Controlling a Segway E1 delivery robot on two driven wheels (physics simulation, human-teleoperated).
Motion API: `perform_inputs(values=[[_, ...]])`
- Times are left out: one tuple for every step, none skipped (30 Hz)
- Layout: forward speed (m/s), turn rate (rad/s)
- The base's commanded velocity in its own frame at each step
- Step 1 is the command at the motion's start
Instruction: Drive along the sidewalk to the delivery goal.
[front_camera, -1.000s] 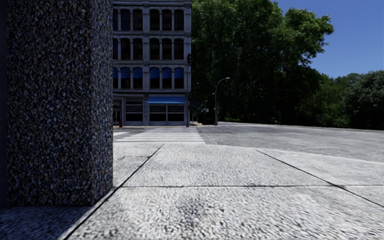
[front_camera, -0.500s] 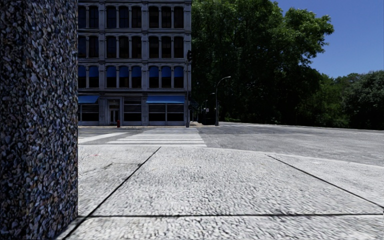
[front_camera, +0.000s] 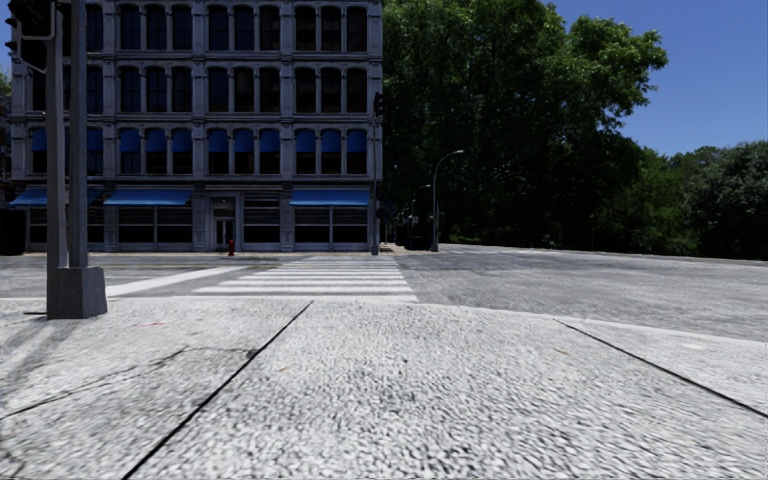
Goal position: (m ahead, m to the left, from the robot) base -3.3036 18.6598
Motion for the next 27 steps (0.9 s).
perform_inputs(values=[[1.40, 0.00], [1.40, 0.00], [1.40, 0.00], [1.40, 0.00], [1.40, 0.00], [1.40, 0.00], [1.40, 0.00], [1.40, 0.00], [1.40, 0.00], [1.40, 0.00], [1.40, 0.00], [1.40, 0.00], [1.40, 0.00], [1.40, 0.00], [1.40, 0.00], [1.40, 0.00], [1.40, 0.07], [1.40, 0.59], [1.40, 0.80], [1.40, 0.97], [1.40, 1.03], [1.40, 1.05], [1.40, 1.05], [1.40, 1.05], [1.40, 1.05], [1.40, 1.05], [1.40, 1.05]])
